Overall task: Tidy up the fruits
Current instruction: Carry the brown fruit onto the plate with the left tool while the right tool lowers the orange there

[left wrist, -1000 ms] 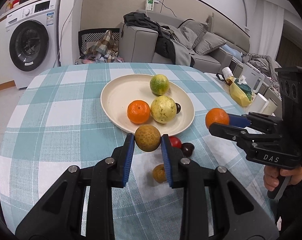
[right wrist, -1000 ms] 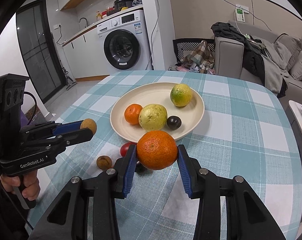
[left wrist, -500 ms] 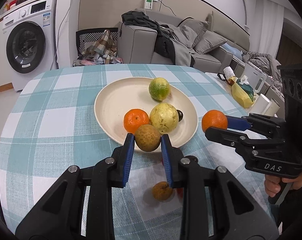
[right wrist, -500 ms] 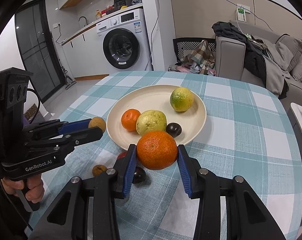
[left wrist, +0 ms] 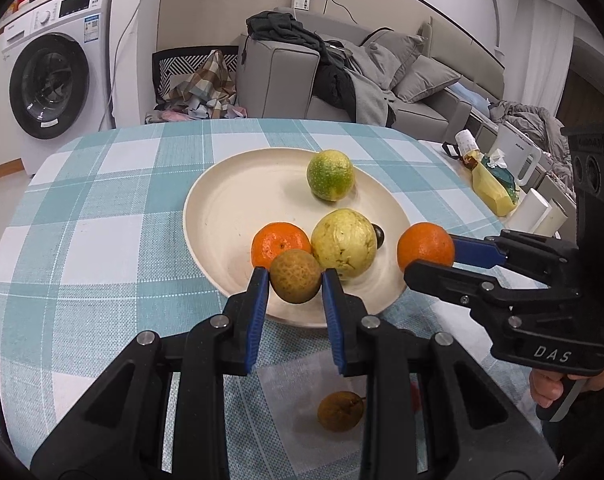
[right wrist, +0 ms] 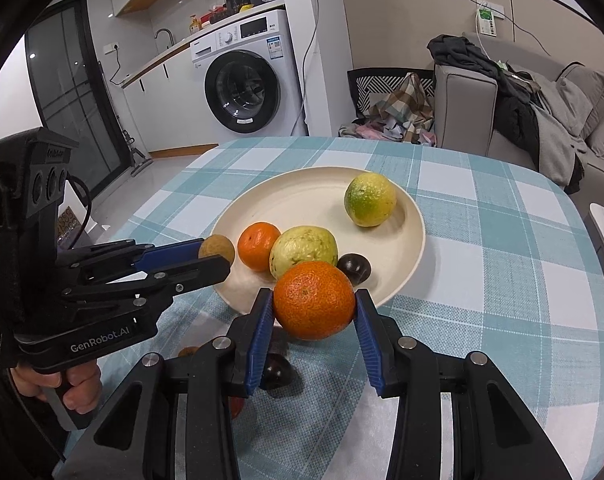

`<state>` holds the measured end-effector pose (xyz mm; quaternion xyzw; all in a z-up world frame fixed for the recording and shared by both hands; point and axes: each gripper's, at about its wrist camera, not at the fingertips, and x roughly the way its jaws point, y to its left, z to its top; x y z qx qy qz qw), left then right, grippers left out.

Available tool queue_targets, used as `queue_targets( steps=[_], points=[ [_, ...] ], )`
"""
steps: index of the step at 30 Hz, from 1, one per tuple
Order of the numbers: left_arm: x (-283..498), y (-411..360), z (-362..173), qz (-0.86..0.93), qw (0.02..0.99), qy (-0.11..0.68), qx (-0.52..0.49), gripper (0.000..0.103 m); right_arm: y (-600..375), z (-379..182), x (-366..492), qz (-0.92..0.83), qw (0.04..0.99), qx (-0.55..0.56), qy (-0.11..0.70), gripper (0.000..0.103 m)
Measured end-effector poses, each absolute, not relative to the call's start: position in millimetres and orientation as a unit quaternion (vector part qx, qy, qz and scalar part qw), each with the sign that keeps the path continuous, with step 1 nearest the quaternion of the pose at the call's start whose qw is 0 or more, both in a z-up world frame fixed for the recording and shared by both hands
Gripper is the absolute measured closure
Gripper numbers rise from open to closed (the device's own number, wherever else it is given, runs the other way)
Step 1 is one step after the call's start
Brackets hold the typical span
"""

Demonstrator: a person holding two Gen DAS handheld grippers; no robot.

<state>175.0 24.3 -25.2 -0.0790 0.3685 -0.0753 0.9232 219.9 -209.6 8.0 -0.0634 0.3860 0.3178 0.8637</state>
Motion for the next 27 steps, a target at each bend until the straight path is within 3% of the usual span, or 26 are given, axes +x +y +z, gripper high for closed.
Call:
queue_targets(
  steps=[27],
  points=[
    [193,21,-42,-0.082,0.916,0.386,-0.075,0.079,-192,-12,239,0.314,0.855,-0.078,0.406,0.062]
  ],
)
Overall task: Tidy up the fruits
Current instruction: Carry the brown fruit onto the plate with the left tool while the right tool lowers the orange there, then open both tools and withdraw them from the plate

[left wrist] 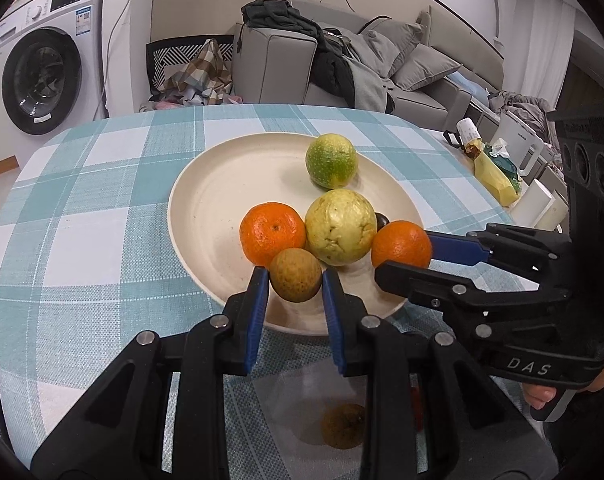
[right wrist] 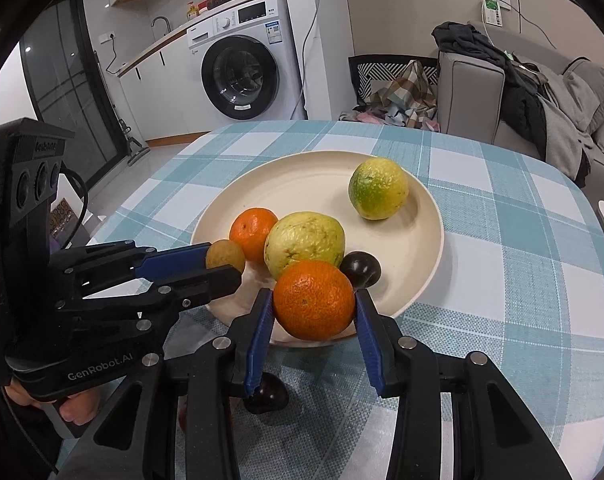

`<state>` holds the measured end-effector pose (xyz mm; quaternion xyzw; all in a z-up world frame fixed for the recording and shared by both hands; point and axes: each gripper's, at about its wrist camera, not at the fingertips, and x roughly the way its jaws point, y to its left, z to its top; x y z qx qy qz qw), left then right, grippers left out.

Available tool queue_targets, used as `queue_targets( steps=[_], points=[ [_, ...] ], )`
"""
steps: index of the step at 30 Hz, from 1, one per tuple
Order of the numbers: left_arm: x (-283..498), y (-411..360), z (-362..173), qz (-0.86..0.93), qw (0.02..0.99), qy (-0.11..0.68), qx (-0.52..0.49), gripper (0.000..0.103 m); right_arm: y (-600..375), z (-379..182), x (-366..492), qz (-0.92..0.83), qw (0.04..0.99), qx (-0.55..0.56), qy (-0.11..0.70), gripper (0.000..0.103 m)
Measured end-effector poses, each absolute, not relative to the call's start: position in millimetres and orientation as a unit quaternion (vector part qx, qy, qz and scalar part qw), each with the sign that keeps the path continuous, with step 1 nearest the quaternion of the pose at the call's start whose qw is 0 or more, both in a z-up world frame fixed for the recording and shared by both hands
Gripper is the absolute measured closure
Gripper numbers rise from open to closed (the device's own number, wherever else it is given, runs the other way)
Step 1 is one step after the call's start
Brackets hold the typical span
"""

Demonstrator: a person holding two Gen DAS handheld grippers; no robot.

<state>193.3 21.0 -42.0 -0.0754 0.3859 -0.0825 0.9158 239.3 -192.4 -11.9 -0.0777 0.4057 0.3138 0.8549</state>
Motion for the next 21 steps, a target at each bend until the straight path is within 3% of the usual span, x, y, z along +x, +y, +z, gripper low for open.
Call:
queue_targets(
  steps=[21],
  points=[
    [198,22,-44,-0.076,0.916,0.386,-0.075,0.078,-192,-15,250,0.298,0.859,-0.082,0.409,0.062]
  ],
)
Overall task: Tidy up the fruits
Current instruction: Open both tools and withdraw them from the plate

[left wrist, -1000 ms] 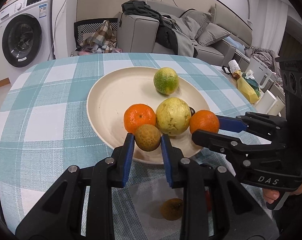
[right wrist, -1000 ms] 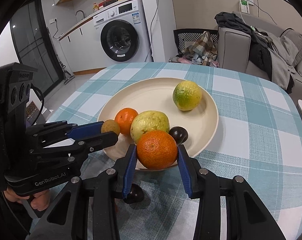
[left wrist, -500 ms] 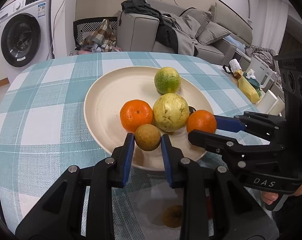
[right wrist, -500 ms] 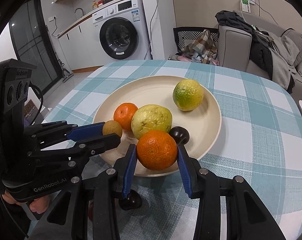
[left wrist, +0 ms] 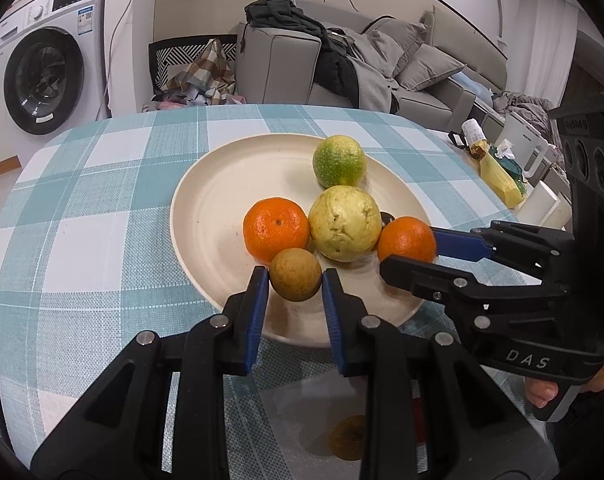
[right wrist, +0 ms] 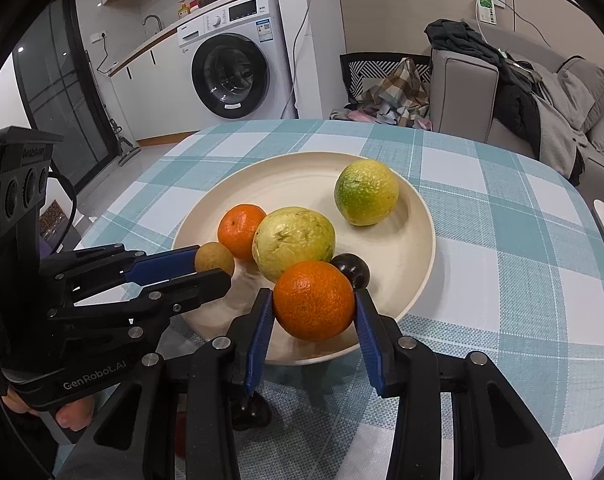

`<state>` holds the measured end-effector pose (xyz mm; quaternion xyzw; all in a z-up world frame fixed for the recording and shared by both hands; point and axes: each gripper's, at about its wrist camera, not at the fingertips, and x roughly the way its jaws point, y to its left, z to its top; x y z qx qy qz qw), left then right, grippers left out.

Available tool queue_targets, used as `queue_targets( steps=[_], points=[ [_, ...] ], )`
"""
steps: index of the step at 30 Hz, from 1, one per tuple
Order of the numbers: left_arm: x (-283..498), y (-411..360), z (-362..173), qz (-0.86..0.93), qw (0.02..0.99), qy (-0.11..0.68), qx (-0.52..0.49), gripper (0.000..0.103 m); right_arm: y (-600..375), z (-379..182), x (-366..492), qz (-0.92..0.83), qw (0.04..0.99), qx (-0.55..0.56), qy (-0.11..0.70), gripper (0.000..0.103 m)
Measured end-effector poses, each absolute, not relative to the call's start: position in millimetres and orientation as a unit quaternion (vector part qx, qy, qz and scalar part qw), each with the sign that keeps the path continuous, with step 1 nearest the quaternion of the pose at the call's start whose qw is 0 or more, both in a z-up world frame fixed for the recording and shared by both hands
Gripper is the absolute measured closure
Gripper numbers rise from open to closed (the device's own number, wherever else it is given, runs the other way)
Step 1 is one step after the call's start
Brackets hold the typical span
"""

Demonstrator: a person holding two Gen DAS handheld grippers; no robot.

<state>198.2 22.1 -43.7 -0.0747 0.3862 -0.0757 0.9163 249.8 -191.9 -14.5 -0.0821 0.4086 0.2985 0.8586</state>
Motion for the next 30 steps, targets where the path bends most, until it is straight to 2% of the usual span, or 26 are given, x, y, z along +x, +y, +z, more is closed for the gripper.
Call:
queue_targets(
  steps=[4,9,12,13,14,15,17,18,21,23,24,30],
  points=[
    [197,23,-43,-0.072,0.917,0.386,-0.074,0.078,-193,-13,248,0.297,0.859,-0.083,0.408,0.061],
    [194,24,-39,-0.065,0.917,0.387,-0.069,0.076,-200,-8,244,0.288,0.867,-0.081,0.399,0.054],
    [188,24,-34,-0.063,0.920,0.382,-0.065,0.061,-204,-5,242,0.281,0.870,-0.083,0.397,0.051],
    [185,24,-32,-0.062,0.921,0.379,-0.064,0.052,-206,-3,240,0.279,0.871,-0.083,0.396,0.049],
    [182,24,-30,-0.061,0.922,0.376,-0.063,0.040,-208,-2,239,0.278,0.872,-0.081,0.394,0.042],
    [178,24,-28,-0.057,0.924,0.374,-0.061,0.035,-211,0,237,0.279,0.873,-0.077,0.392,0.034],
    [171,25,-24,-0.053,0.926,0.369,-0.058,0.023,-216,3,233,0.279,0.876,-0.068,0.388,0.024],
    [168,25,-23,-0.052,0.926,0.369,-0.057,0.021,-218,4,231,0.278,0.877,-0.063,0.387,0.018],
    [157,26,-18,-0.045,0.927,0.369,-0.049,0.015,-223,7,228,0.269,0.879,-0.056,0.389,0.008],
    [150,26,-15,-0.040,0.928,0.367,-0.043,0.003,-226,9,226,0.265,0.880,-0.053,0.390,0.005],
    [145,27,-13,-0.036,0.929,0.365,-0.042,0.000,-228,9,224,0.263,0.880,-0.052,0.391,0.000],
    [126,31,-9,-0.029,0.930,0.364,-0.042,0.001,-231,11,213,0.267,0.882,-0.053,0.386,0.000]
  ],
)
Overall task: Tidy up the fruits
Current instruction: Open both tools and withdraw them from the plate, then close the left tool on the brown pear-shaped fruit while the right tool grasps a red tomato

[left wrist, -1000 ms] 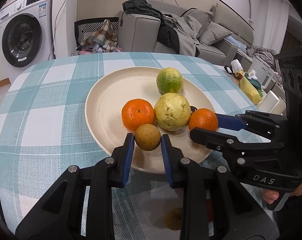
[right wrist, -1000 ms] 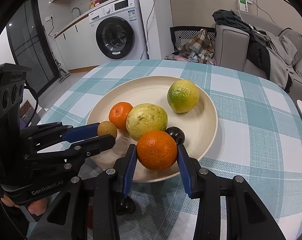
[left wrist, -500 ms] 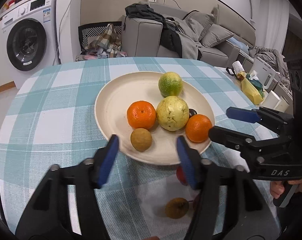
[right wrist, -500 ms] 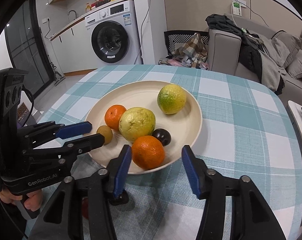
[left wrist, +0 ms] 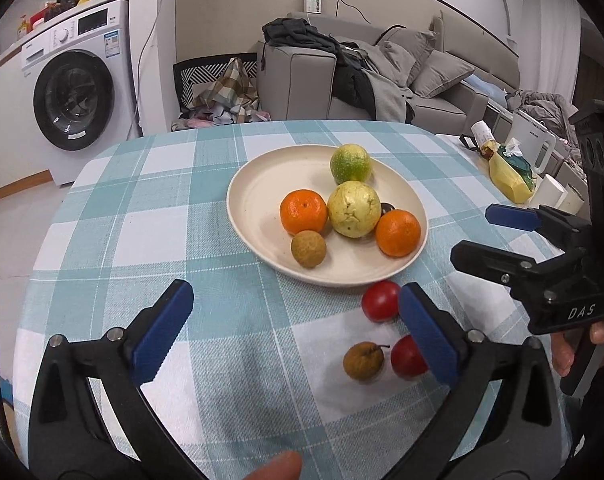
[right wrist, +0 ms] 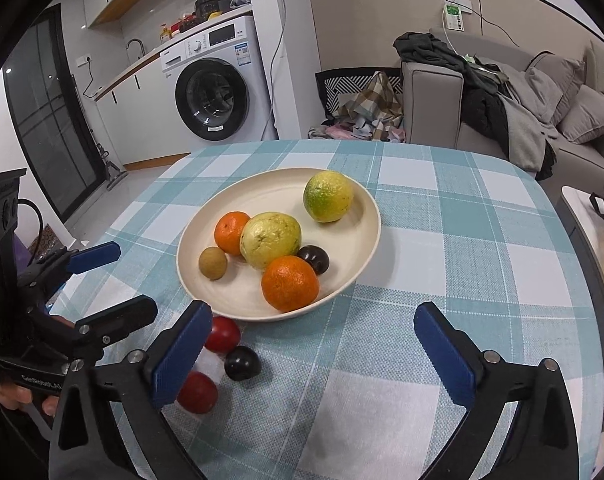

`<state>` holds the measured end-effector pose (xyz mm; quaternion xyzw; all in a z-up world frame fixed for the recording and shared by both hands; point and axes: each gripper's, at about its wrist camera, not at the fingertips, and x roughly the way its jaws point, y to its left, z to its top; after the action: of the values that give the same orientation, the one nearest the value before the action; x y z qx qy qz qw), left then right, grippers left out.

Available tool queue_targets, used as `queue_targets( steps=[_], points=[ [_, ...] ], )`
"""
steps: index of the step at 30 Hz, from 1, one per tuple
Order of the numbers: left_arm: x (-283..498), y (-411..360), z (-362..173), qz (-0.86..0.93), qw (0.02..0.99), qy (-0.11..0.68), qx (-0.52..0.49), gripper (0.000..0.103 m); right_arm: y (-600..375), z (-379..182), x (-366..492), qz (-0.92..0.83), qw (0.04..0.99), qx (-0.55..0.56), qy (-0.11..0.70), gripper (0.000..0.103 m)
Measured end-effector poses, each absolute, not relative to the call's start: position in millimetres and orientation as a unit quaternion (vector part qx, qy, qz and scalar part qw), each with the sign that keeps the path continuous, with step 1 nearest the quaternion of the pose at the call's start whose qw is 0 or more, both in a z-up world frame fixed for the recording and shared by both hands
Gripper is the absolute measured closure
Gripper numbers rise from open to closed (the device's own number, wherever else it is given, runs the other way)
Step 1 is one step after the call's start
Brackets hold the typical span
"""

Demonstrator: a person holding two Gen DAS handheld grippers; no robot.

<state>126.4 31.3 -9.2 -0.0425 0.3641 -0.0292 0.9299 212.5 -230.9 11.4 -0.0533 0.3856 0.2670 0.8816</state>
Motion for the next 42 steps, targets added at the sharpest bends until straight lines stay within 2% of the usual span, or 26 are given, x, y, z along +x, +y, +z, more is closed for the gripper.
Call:
queue_targets(
  steps=[13,42],
  points=[
    [102,36,-18,-0.021,0.924,0.378,-0.053,0.001,-233,3,198,0.268,0.876,-0.057,0.397,0.000],
    [107,34,-44,-0.017,0.909,0.412,-0.056,0.001,-214,-24,177,0.312,0.841,-0.071,0.436,0.000]
  ],
)
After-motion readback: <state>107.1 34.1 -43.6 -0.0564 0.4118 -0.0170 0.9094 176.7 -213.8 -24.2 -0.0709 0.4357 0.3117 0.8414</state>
